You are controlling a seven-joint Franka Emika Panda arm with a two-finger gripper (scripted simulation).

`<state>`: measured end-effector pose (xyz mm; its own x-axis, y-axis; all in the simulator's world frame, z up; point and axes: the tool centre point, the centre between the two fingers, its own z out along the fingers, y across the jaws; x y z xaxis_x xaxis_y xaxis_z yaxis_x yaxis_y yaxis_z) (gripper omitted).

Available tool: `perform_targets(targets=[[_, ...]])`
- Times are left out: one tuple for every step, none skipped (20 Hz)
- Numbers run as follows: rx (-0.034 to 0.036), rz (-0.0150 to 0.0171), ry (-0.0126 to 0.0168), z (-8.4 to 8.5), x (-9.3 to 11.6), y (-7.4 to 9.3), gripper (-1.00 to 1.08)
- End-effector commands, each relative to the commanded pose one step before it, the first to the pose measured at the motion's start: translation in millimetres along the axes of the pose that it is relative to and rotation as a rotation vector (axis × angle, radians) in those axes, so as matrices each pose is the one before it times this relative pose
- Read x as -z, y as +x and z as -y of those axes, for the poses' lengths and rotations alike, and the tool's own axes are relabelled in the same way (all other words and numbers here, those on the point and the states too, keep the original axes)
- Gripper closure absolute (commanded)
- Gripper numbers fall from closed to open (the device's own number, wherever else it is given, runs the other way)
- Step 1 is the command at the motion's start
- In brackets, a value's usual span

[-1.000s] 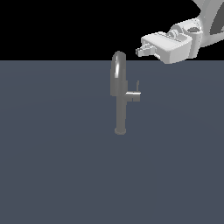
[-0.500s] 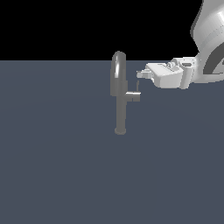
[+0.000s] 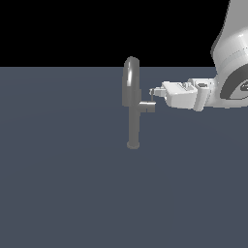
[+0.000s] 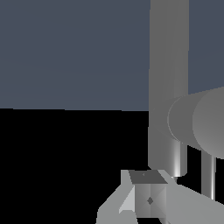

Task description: Turn on the faucet by rotating a designated handle.

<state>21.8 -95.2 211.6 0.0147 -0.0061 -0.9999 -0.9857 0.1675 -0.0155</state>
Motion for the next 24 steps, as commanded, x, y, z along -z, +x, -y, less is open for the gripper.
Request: perform_targets(targets=[[-0.00271,0.00332,0.00354,0.16,-0.46,0.79,1.08],[0.00000,0.00000,0.00000,0.00,0.00,0.00,1.08],[0.00000,0.00000,0.00000,0.00,0.00,0.00,1.08],[0.00000,0.00000,0.00000,0.00,0.00,0.00,1.08],[0.00026,-0.00024,-0.00059,-0.12,0.00,-0.08,1.08],[0.00000,0.00000,0.00000,-2.61,-0.07,-1.50,1.08],[0.00000,0.00000,0.00000,-2.63,-0.07,-1.51,1.08],[0.00000,0.00000,0.00000,-2.65,-0.06,-1.52,1.08],[0.00000,0.00000,0.00000,-2.66,-0.06,-1.53,1.08],[0.00000,0.00000,0.00000,-2.68,-0.06,-1.54,1.08],[0.00000,0.00000,0.00000,-2.69,-0.06,-1.55,1.08],[0.00000,0.00000,0.00000,-2.71,-0.05,-1.57,1.08],[0.00000,0.00000,0.00000,-2.72,-0.05,-1.58,1.08],[0.00000,0.00000,0.00000,0.00,0.00,0.00,1.08],[0.00058,0.00022,0.00031,2.54,0.35,1.08,1.08],[0.00000,0.00000,0.00000,-3.12,-0.03,-0.34,1.08],[0.00000,0.00000,0.00000,-3.14,-0.03,-0.34,1.08],[0.00000,0.00000,0.00000,-3.16,-0.02,-0.34,1.08],[0.00000,0.00000,0.00000,-3.18,-0.02,-0.35,1.08],[0.00000,0.00000,0.00000,-3.20,-0.02,-0.35,1.08],[0.00000,0.00000,0.00000,-3.22,-0.02,-0.35,1.08],[0.00000,0.00000,0.00000,-3.24,-0.02,-0.35,1.08],[0.00000,0.00000,0.00000,-3.26,-0.01,-0.36,1.08],[0.00000,0.00000,0.00000,-3.27,-0.01,-0.36,1.08]])
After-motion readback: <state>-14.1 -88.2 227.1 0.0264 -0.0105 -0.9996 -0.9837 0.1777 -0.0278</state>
